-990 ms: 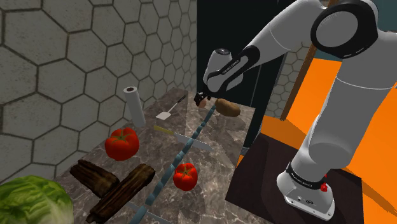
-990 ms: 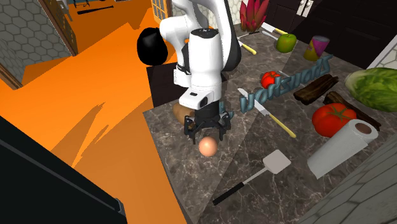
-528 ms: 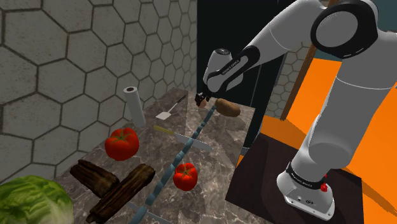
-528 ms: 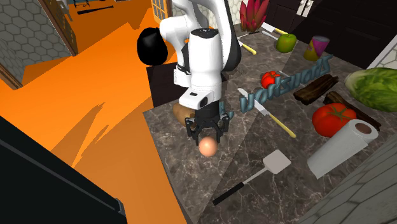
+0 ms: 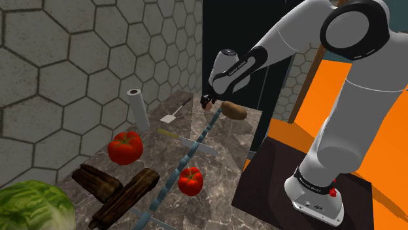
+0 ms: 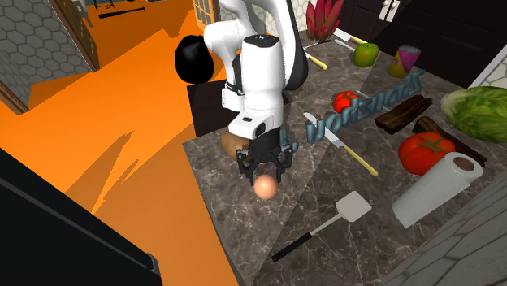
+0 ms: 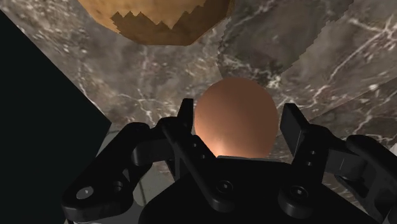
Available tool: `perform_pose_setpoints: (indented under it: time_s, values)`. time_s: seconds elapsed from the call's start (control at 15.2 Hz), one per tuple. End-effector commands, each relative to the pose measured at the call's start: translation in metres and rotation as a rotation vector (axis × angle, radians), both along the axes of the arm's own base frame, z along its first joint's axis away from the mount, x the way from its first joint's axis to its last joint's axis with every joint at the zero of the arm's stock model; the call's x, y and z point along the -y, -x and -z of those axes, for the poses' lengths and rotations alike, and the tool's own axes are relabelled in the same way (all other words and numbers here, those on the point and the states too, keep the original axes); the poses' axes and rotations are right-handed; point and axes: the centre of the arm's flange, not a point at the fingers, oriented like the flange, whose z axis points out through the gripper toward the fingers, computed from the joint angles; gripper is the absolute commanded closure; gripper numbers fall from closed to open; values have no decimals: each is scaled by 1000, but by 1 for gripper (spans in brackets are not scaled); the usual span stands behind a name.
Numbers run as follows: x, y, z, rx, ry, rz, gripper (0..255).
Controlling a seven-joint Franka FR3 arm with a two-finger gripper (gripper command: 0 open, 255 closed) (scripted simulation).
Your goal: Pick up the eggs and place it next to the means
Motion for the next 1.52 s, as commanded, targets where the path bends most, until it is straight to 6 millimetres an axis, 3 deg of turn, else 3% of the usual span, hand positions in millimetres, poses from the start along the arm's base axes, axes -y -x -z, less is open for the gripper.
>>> perform_pose_setpoints:
  time_s: [0.0, 1.45]
  values:
    - [0, 0, -7, -1, 0, 0, 255]
    - [0, 0, -124, -1, 0, 0, 255]
